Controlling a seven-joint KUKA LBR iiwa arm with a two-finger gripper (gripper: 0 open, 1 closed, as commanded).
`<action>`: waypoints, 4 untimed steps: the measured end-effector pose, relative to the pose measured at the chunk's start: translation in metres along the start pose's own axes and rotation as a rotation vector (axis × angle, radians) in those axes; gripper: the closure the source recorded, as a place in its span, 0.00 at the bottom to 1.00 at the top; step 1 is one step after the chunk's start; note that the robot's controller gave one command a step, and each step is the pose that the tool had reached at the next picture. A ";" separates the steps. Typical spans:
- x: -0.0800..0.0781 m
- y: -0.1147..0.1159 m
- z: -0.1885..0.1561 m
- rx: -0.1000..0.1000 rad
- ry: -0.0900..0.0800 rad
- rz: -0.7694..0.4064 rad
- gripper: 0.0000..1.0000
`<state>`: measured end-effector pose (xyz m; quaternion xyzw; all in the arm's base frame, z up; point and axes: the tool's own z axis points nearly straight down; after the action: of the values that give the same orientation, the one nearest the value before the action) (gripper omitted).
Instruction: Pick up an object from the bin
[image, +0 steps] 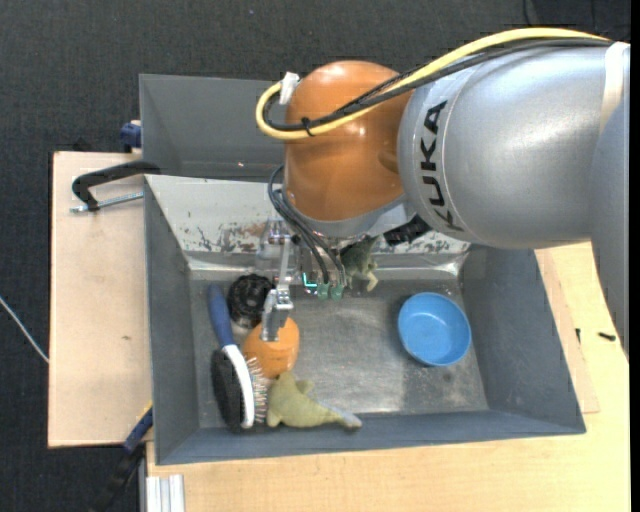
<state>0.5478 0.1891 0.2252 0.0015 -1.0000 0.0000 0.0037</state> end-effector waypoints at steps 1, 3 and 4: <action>0.028 0.012 0.023 0.000 -0.005 -0.146 0.00; -0.004 0.018 0.152 0.002 -0.011 -0.636 0.00; -0.051 -0.014 0.115 0.000 -0.013 -0.839 0.00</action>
Offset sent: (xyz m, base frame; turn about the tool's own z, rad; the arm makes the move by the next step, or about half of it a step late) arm -0.0280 0.0108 -0.0230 -0.1444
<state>0.5978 0.1751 0.1100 0.4087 -0.9126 -0.0016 -0.0028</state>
